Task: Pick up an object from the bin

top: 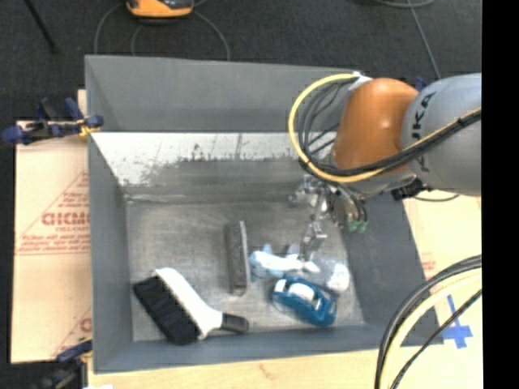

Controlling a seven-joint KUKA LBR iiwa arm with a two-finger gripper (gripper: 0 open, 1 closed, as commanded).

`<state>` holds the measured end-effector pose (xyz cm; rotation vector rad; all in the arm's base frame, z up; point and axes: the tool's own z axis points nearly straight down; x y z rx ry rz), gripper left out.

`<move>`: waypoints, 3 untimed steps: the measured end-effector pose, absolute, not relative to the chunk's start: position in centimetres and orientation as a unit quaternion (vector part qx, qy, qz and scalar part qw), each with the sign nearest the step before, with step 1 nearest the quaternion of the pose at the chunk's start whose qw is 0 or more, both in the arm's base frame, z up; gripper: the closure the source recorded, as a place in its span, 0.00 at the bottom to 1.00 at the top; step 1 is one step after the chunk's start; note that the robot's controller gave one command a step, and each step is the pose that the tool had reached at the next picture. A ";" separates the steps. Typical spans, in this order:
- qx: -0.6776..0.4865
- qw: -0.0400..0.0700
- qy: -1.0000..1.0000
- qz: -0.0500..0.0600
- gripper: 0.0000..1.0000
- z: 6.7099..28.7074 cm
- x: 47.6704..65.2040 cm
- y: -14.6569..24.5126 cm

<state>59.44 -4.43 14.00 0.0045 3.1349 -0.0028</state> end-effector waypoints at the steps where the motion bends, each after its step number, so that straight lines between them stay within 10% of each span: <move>1: -0.061 -0.003 0.998 0.000 0.00 12.9 56.4 -4.6; 2: -0.007 0.003 1.000 0.000 0.00 14.7 56.8 -3.1; 3: -0.003 0.008 1.000 -0.001 0.00 8.0 56.1 -2.4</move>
Offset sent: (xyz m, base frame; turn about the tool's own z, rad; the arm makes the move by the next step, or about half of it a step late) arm -0.0235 0.0217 0.0081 0.0252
